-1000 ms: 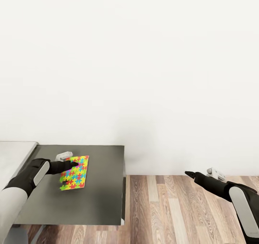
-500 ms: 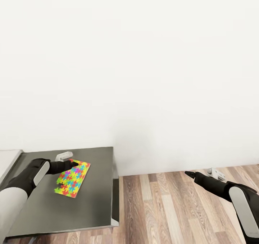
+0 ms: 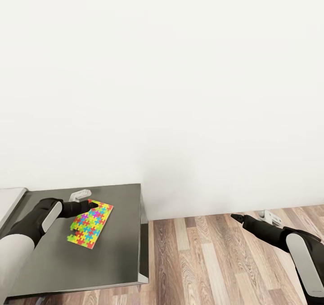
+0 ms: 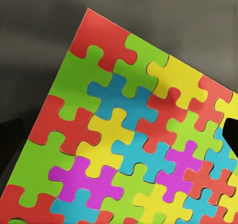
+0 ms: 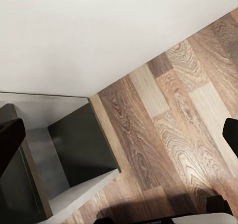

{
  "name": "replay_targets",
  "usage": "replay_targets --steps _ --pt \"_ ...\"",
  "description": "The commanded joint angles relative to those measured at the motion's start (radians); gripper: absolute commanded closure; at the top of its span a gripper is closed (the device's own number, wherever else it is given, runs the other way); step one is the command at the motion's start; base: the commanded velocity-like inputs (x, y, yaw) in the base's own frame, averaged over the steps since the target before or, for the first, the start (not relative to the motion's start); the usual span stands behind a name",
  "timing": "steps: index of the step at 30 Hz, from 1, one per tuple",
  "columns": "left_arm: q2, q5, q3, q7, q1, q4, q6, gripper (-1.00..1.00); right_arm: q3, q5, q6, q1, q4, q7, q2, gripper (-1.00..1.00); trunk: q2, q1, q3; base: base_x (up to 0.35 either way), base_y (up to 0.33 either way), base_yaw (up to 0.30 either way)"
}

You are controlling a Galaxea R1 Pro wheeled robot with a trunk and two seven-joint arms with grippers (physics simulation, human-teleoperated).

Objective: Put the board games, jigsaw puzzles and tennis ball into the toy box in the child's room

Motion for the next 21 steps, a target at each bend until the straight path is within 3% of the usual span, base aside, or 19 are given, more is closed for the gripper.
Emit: replay_targets --steps 1,17,21 --pt "0.001 0.0 -0.004 -0.002 -0.001 -0.001 0.003 -1.0 -0.001 -0.01 0.004 -0.001 -0.001 -0.009 0.0 -1.0 -0.002 0.001 -0.002 0.0 0.0 0.0" --pt "0.002 0.001 -0.004 -0.009 -0.001 -0.001 0.004 -1.0 -0.001 -0.012 0.007 -0.001 -0.002 -0.009 -0.001 -1.0 -0.002 0.001 -0.002 0.0 0.0 0.0" --pt "0.002 -0.009 -0.016 -0.095 -0.001 -0.001 0.003 -1.0 -0.001 -0.012 0.008 -0.001 -0.001 -0.009 -0.002 -1.0 -0.002 0.001 -0.002 0.0 0.0 0.0"
